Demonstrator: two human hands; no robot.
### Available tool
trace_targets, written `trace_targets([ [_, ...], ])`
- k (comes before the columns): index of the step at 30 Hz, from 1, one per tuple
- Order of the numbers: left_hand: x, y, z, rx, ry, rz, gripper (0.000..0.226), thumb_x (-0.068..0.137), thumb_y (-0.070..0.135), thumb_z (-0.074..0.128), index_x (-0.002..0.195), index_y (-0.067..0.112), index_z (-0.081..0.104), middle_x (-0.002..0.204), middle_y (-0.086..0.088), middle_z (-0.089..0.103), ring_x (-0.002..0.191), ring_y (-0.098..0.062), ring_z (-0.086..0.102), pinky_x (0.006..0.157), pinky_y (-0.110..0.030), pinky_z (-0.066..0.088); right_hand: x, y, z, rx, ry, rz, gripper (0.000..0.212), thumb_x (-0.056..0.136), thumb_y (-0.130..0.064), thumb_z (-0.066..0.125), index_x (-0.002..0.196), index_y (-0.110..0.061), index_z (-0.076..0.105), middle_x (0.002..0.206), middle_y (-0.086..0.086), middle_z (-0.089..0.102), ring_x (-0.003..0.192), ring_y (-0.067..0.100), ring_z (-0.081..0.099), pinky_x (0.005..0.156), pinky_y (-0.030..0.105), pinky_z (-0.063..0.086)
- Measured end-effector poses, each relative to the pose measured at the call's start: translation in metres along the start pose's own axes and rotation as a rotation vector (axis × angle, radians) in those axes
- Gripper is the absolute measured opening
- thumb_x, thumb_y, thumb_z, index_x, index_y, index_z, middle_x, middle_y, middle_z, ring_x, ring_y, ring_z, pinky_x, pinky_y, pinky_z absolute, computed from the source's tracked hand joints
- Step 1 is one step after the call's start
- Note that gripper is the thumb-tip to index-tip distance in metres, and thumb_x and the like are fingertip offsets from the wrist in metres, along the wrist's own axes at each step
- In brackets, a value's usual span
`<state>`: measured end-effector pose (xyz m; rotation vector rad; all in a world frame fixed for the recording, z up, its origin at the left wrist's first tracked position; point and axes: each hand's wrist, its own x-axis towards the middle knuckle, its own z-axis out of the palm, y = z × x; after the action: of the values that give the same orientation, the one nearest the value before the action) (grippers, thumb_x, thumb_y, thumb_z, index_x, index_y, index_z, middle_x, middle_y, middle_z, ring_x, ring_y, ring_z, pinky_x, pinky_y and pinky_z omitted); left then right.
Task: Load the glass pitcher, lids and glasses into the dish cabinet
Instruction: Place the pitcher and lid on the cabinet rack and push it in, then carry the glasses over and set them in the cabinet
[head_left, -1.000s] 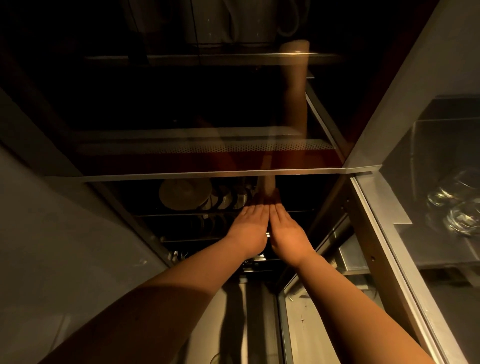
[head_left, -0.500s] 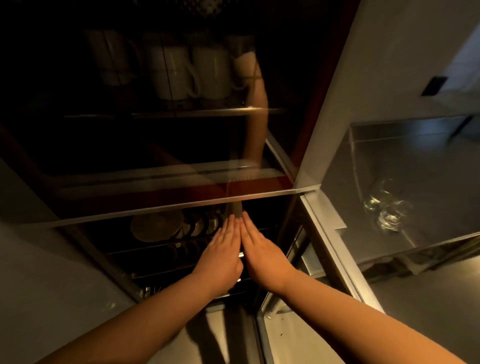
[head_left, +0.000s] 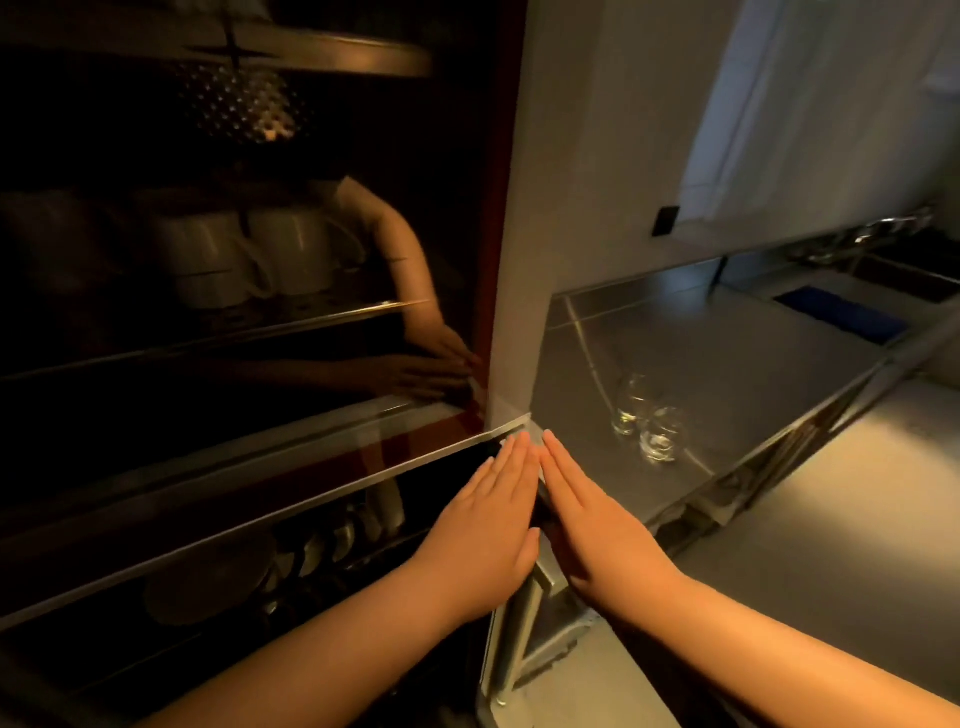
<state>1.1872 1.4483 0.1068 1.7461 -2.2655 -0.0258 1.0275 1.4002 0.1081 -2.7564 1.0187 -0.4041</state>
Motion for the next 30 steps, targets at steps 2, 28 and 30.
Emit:
trace_targets([
  [2,0.021,0.008,0.000,0.027,-0.015,0.055,0.071,0.099,0.034,0.030,0.147,0.009,-0.015,0.155,-0.007,-0.022,0.142,-0.016,-0.021,0.114,-0.028,-0.014,-0.005,0.013,-0.007,-0.014,0.025,0.066,0.092,0.089,-0.021,0.055,0.147,-0.021,-0.016,0.152,-0.009,-0.029,0.139,0.007,0.021,0.097,0.010,0.033],
  [28,0.304,0.044,0.125,-0.031,-0.345,0.069,0.074,0.098,0.027,0.042,0.150,0.008,-0.006,0.158,-0.012,-0.012,0.145,-0.023,-0.009,0.116,-0.033,0.000,0.028,0.279,0.021,-0.074,0.026,0.415,0.079,0.091,-0.013,0.052,0.149,-0.012,-0.002,0.154,0.003,-0.014,0.142,0.013,-0.002,0.109,0.021,0.010],
  [30,0.319,0.039,0.140,-0.021,-0.351,0.057,0.074,0.098,0.026,0.043,0.150,0.008,-0.005,0.158,-0.012,-0.012,0.145,-0.023,-0.009,0.116,-0.033,0.001,0.034,0.295,0.031,-0.079,-0.008,0.429,0.081,0.088,-0.011,0.055,0.149,-0.010,0.000,0.157,0.007,-0.008,0.143,0.016,0.000,0.109,0.021,0.010],
])
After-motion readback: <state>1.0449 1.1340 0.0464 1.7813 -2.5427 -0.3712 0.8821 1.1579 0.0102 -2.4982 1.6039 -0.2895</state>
